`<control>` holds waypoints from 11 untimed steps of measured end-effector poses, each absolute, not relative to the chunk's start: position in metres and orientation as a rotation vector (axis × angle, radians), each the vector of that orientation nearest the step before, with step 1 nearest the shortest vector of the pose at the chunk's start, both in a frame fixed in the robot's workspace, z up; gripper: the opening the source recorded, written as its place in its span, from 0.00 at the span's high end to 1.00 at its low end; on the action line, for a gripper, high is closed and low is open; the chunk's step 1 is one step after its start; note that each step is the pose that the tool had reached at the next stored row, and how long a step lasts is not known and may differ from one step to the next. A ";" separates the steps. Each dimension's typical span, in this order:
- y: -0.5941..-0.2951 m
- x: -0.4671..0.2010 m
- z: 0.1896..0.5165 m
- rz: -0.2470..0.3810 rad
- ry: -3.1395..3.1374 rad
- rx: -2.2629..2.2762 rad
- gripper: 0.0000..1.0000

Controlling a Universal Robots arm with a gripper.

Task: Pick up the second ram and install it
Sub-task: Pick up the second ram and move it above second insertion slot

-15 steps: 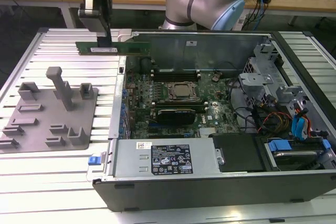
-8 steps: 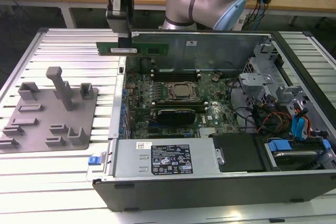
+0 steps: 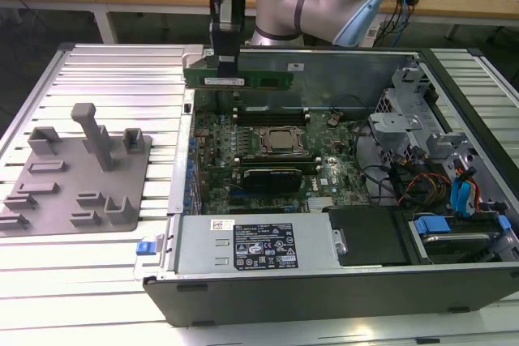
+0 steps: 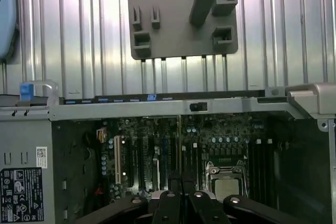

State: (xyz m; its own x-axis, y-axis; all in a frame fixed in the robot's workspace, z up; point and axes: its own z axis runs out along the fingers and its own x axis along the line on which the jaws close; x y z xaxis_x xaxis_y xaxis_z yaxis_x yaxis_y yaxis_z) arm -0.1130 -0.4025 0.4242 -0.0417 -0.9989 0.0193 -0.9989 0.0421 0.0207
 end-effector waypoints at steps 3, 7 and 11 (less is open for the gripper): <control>-0.403 -0.092 0.414 -0.003 -2.257 2.145 0.91; -0.401 -0.072 0.402 -0.003 -2.263 2.138 0.91; -0.400 -0.059 0.387 -0.003 -2.269 2.131 0.91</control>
